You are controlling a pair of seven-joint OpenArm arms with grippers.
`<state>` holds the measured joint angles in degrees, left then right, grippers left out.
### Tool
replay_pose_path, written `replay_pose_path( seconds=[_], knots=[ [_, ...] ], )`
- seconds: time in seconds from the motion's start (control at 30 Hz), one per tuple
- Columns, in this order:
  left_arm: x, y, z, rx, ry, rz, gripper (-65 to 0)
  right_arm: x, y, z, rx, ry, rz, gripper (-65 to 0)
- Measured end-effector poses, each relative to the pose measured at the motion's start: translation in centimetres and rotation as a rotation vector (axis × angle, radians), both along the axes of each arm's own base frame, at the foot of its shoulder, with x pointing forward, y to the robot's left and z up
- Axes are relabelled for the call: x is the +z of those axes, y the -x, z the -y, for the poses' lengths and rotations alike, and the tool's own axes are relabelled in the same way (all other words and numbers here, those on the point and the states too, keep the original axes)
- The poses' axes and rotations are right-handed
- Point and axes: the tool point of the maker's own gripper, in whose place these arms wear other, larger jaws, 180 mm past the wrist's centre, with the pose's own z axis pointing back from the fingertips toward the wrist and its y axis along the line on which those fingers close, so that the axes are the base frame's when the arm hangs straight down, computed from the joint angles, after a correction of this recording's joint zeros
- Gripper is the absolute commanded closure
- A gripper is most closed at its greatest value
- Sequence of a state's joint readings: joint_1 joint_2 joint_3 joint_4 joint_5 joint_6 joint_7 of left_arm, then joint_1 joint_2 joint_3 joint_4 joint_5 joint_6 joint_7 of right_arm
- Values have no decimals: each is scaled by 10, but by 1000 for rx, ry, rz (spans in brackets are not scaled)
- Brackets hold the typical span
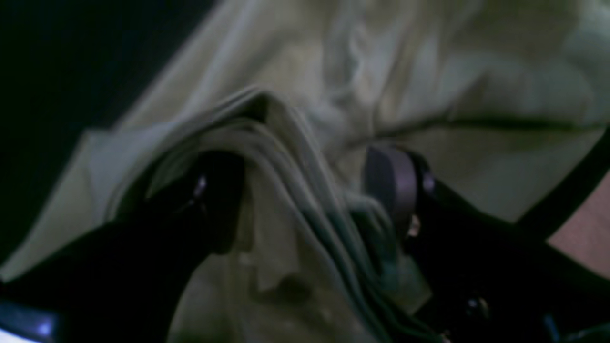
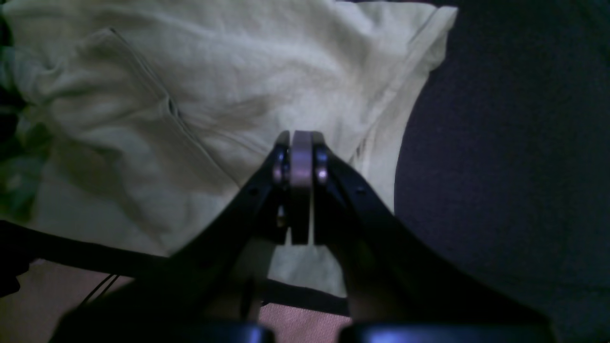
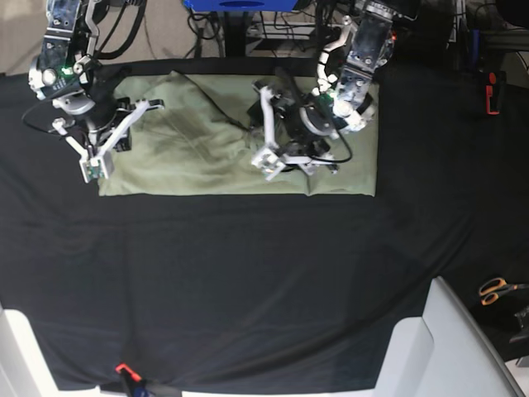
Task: Fold the T-shirt properly
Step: 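Fold the held strip end with the left gripper toward the right gripper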
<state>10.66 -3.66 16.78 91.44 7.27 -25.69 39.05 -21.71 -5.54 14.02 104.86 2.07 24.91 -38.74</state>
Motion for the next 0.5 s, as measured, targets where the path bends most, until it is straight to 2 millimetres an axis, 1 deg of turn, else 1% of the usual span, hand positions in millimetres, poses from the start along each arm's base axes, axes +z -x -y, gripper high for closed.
replay_pose_path(
  seconds=[0.1, 0.17, 0.23, 0.4, 0.47, 0.5],
  knots=[
    [1, 9, 18, -64, 9, -5, -398, 1, -2, 0, 0, 1, 3, -8],
    [6, 6, 31, -107, 18, 13, -398, 2, -4, 0, 0, 0, 6, -8],
    [12, 2, 39, -126, 31, 35, -398, 2, -4, 0, 0, 0, 6, -8],
    [22, 3, 39, -122, 39, 57, -390, 2, -3, 0, 0, 0, 6, -8],
    [27, 1, 30, -110, 39, 74, -382, 2, -3, 0, 0, -1, 5, -8],
    [30, -1, 23, -94, 38, 85, -354, 2, -3, 0, 0, 0, 5, -8]
  ],
)
